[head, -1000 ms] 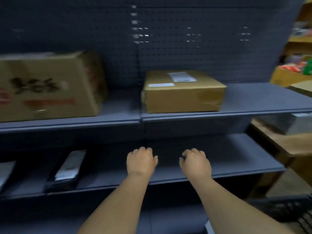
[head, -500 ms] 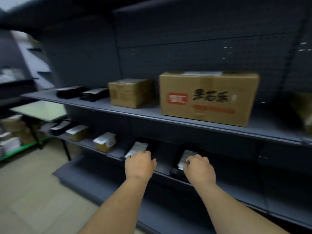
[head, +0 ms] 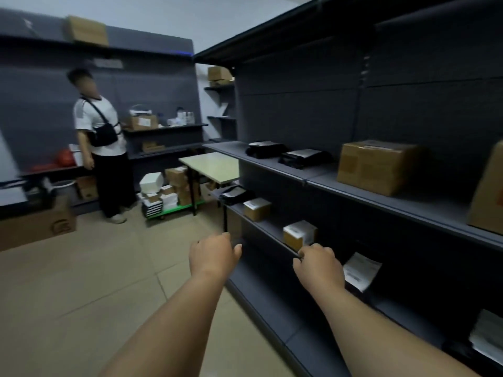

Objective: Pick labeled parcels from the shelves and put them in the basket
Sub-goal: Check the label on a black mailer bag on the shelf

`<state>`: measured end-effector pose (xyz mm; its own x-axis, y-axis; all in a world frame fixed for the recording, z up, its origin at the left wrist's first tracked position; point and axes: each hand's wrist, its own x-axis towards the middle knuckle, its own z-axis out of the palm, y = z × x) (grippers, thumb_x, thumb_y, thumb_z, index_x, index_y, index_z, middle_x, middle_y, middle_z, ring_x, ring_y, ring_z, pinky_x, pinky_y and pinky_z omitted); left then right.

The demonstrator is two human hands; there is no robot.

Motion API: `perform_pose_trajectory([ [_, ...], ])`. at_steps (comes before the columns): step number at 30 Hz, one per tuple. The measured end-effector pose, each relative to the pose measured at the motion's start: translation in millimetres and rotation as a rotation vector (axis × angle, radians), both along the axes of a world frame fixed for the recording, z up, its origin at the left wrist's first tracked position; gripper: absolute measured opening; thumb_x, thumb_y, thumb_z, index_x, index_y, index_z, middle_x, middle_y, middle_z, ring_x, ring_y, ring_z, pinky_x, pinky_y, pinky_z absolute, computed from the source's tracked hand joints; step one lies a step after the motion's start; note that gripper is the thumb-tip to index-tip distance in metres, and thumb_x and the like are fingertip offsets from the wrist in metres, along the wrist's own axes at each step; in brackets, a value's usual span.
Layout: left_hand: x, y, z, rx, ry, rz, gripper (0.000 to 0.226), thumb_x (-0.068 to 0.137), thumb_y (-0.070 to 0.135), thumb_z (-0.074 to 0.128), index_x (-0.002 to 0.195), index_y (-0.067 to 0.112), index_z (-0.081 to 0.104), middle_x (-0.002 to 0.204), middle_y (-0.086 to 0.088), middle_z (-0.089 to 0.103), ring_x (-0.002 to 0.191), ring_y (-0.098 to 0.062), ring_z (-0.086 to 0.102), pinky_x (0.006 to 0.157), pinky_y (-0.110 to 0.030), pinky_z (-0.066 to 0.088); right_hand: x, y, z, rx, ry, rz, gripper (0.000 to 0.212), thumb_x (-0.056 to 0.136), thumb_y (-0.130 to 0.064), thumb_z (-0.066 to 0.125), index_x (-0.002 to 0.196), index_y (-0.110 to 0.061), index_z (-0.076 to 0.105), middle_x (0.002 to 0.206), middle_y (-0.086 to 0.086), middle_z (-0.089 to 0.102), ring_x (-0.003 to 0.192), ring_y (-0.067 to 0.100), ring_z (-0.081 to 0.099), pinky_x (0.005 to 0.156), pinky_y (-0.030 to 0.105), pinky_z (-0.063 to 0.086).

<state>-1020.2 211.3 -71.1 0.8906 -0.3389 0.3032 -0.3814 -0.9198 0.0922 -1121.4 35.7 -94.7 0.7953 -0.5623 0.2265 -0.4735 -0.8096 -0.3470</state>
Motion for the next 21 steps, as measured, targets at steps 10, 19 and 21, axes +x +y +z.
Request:
perform_pose_trajectory([
  [10, 131, 45, -7, 0.021, -0.013, 0.164, 0.04, 0.092, 0.049, 0.041, 0.118, 0.022, 0.058, 0.117, -0.003, 0.062, 0.106, -0.024, 0.058, 0.083, -0.033, 0.042, 165, 36, -4, -0.027, 0.022, 0.167, 0.033, 0.093, -0.036, 0.046, 0.12, -0.021, 0.06, 0.125, 0.0, 0.055, 0.119, 0.023, 0.043, 0.091, 0.034, 0.041],
  [19, 296, 17, 20, -0.011, -0.074, 0.169, 0.039, 0.091, 0.049, 0.043, 0.114, 0.022, 0.06, 0.11, -0.002, 0.065, 0.102, -0.023, 0.06, 0.077, -0.033, 0.04, 337, 8, 26, -0.071, -0.034, 0.185, 0.032, 0.091, -0.033, 0.047, 0.116, -0.02, 0.062, 0.123, 0.002, 0.056, 0.116, 0.024, 0.045, 0.089, 0.032, 0.04],
  [21, 327, 10, 27, -0.014, -0.099, 0.163, 0.039, 0.09, 0.049, 0.043, 0.111, 0.022, 0.061, 0.106, -0.002, 0.066, 0.1, -0.024, 0.061, 0.076, -0.033, 0.04, 368, 1, 36, -0.073, -0.049, 0.18, 0.032, 0.092, -0.033, 0.046, 0.116, -0.02, 0.061, 0.122, 0.002, 0.056, 0.115, 0.024, 0.045, 0.088, 0.033, 0.041],
])
